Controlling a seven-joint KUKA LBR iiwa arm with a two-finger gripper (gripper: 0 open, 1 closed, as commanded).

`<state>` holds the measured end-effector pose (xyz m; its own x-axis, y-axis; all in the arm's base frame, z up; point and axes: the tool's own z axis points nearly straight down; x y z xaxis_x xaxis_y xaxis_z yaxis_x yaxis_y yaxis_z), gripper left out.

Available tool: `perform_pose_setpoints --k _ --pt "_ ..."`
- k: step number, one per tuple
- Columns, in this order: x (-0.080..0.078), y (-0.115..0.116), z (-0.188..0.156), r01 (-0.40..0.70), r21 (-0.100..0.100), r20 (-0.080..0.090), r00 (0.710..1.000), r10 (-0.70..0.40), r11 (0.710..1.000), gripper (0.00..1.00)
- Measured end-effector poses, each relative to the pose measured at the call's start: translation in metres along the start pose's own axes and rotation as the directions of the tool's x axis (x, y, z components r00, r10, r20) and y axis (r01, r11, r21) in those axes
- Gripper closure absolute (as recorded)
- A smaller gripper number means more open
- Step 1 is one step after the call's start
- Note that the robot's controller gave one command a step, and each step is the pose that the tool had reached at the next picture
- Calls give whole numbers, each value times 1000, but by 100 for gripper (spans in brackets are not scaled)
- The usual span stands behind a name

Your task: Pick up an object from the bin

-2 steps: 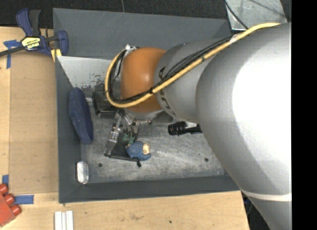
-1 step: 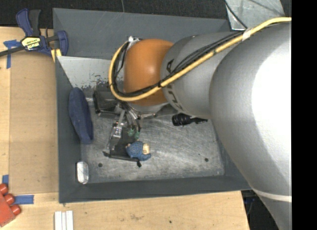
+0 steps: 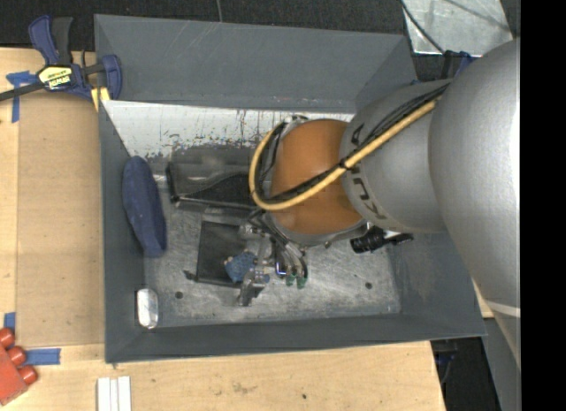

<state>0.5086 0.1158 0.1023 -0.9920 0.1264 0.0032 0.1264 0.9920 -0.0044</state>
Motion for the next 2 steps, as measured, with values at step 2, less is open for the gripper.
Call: perform_pose_setpoints --k 2 --pt "5 -90 -94 166 -1 12 986 -166 986 100"
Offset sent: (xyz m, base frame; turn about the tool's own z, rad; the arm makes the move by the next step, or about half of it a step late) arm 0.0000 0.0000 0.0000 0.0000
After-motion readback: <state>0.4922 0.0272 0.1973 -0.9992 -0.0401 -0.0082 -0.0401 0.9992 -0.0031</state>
